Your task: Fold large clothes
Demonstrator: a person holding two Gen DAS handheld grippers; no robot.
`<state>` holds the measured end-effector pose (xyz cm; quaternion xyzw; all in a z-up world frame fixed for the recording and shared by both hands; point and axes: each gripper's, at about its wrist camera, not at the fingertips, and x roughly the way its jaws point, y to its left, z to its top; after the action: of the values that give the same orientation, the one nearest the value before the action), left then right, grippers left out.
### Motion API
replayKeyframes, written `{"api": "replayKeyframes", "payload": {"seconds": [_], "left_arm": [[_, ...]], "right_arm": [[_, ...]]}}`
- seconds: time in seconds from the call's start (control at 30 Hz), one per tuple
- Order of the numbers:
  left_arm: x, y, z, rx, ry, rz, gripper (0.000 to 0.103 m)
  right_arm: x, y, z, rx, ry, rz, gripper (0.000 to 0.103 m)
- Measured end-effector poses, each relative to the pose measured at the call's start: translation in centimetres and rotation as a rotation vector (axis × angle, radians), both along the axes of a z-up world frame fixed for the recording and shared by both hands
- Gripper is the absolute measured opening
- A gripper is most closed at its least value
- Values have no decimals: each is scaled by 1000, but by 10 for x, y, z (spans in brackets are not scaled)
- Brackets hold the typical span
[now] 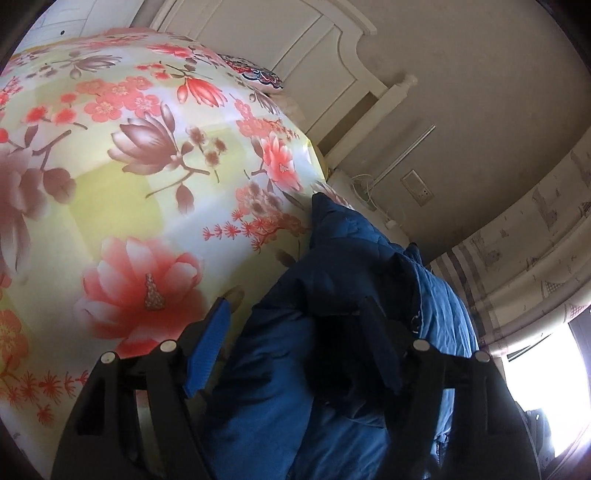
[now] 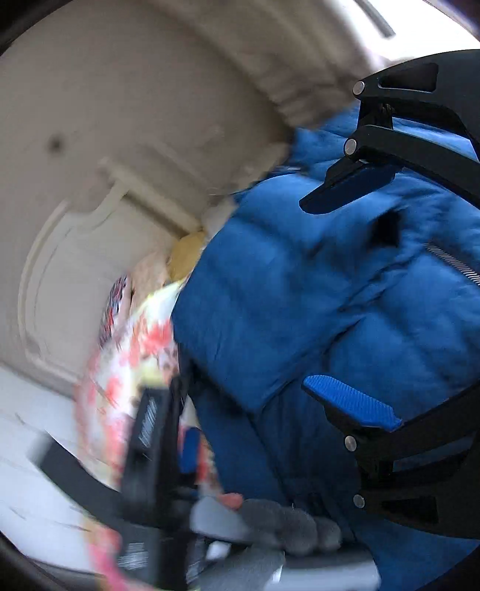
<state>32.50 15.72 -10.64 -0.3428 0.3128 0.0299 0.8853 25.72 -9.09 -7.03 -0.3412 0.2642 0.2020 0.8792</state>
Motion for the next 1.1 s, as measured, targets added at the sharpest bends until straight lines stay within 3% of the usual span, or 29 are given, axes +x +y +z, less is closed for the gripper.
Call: {"api": "replayKeyframes", "payload": {"seconds": [0.13, 0.2, 0.27, 0.33, 0.37, 0.47, 0.53, 0.6, 0.67, 0.7, 0.83, 1.03, 1.1], "left_arm": [[1, 1, -2, -9, 2, 1, 73], [1, 3, -4, -27, 7, 6, 76], [1, 5, -6, -43, 11, 10, 76], [1, 4, -5, -42, 9, 9, 76], [1, 3, -5, -36, 7, 7, 76], [0, -3, 0, 4, -4, -3, 78], [-1, -7, 2, 22, -8, -10, 78], [0, -10, 3, 40, -8, -21, 79], [1, -11, 4, 46, -9, -22, 79], [1, -11, 4, 48, -9, -21, 79], [2, -12, 4, 51, -8, -23, 79], [3, -11, 3, 51, -15, -25, 81], [4, -11, 2, 50, -14, -28, 81]], "right_arm": [[13, 28, -19, -95, -25, 29, 85], [21, 22, -20, -72, 0, 36, 68], [23, 1, -3, 80, 56, 49, 44], [21, -29, 22, 253, 64, 4, 34], [20, -60, 39, 394, 53, -61, 30], [17, -149, 63, 788, 83, -234, 29], [11, -226, 58, 1079, 118, -393, 29], [7, -272, 42, 1214, 168, -515, 32], [5, -310, 20, 1264, 216, -650, 47], [2, -325, 8, 1289, 242, -701, 48], [2, -348, -26, 1393, 341, -742, 68], [7, -350, -27, 1376, 339, -737, 68], [9, -346, -29, 1353, 344, -743, 56]]}}
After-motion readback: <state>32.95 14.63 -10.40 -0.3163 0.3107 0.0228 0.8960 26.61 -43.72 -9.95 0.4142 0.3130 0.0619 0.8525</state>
